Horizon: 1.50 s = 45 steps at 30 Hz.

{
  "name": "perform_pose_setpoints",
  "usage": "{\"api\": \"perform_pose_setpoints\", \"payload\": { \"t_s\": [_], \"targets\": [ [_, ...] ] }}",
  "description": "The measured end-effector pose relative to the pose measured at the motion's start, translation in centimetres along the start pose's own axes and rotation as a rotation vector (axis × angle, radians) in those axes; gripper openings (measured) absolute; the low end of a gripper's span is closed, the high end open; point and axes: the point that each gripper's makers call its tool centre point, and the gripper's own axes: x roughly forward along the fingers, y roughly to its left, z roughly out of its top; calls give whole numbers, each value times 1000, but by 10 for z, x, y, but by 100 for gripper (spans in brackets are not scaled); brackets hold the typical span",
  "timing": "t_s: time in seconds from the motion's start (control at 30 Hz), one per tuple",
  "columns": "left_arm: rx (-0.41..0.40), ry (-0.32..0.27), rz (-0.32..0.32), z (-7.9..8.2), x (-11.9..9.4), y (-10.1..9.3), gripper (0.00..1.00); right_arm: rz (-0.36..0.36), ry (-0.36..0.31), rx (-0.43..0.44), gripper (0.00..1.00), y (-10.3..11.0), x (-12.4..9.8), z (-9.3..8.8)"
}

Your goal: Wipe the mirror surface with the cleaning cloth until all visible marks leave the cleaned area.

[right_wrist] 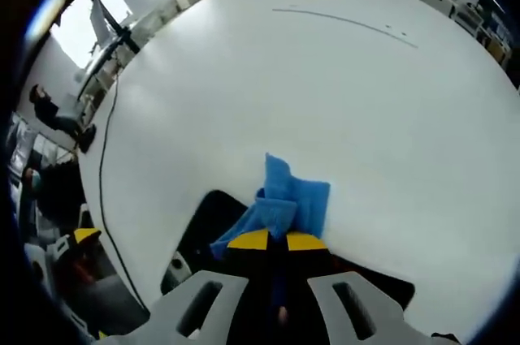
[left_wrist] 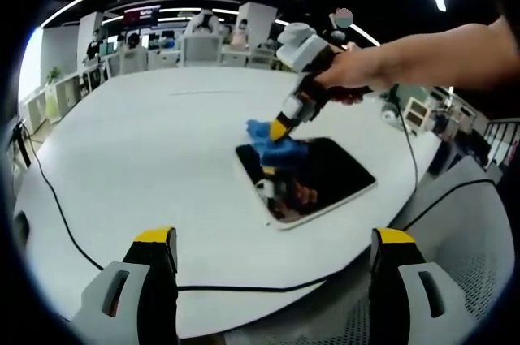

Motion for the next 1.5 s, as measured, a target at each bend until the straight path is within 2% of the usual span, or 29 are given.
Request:
{"api": "perform_pose_setpoints", "payload": {
  "t_s": [0.1, 0.2, 0.37, 0.5, 0.83, 1.17, 1.43, 1.5],
  "targets": [
    [-2, 1, 0, 0, 0, 0, 99, -11, 0, -3, 0, 2, -1, -1],
    [-14, -30, -4, 5, 0, 0, 100, -16, -6, -7, 0, 3, -3, -3],
    [-8, -20, -1, 4, 0, -1, 100, -37, -29, -34, 0, 3, 0, -2],
    [-8, -18, 12, 3, 0, 1, 100, -47, -44, -10, 0, 6, -2, -8],
    [2, 5, 9, 0, 0, 0, 100, -3, -32, 43, 0, 21, -3, -34],
    [5, 13, 21, -2, -1, 1, 100, 11, -43, 22, 0, 40, -12, -61],
    [16, -20, 25, 3, -1, 3, 100, 36, -49, 31, 0, 49, -17, -79],
    [1, -42, 54, 6, -2, 9, 100, 45, -43, 44, 0, 52, -18, -83]
  ]
}}
